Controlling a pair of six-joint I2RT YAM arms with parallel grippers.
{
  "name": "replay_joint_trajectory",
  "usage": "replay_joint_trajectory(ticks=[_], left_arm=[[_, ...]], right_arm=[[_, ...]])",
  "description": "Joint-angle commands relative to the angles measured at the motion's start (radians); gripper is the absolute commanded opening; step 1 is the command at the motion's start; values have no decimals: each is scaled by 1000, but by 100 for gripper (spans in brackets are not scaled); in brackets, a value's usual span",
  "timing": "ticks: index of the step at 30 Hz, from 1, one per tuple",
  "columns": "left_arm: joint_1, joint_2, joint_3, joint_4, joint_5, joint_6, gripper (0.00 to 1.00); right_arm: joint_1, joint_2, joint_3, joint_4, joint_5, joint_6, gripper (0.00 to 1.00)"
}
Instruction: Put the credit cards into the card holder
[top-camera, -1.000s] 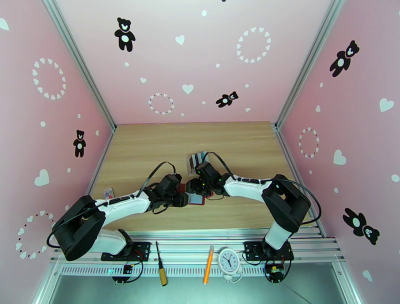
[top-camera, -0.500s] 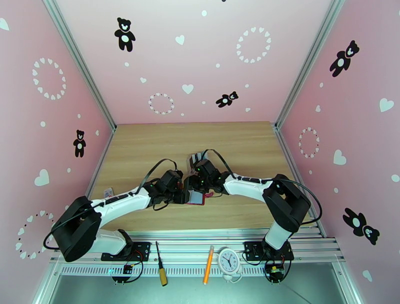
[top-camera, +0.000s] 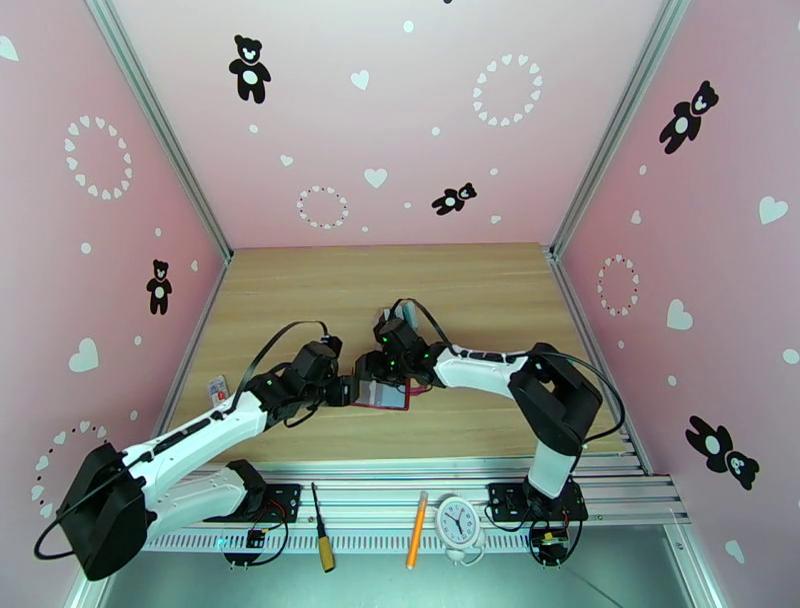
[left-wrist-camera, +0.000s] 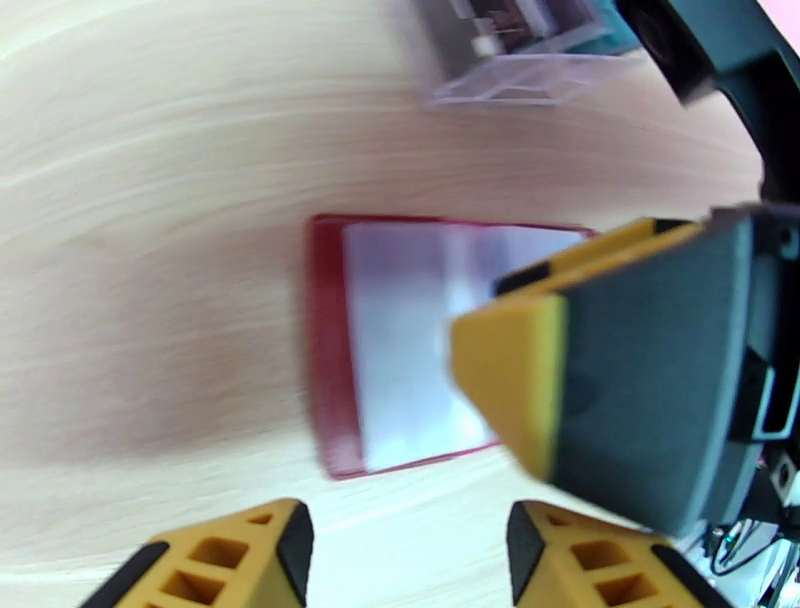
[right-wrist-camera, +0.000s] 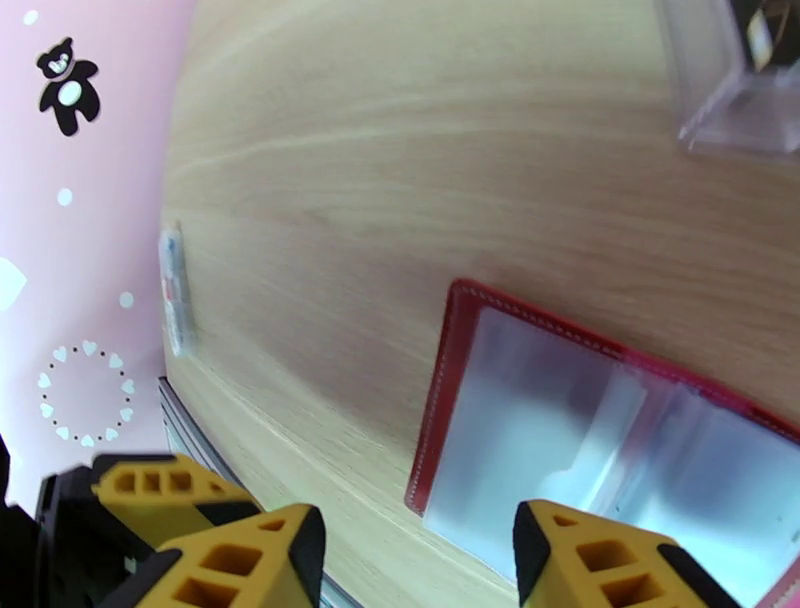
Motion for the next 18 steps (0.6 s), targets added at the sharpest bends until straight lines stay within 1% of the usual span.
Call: replay_joint_trajectory(ticks=[1,6,8,18], left_arm=[[22,-9,-44,22,-34,-2,58],[63,9,-100,91,-18,10,58],[81,14,-115,121,5,7,58],[83,22,-123,142,-7,4,59]], right_arm=[[12,33,20,28,-25,26,56],[15,56,10,67,-45,35,56],[18,64,10,71,-46,37,56],[19,110,-9,94,-47,42,56]])
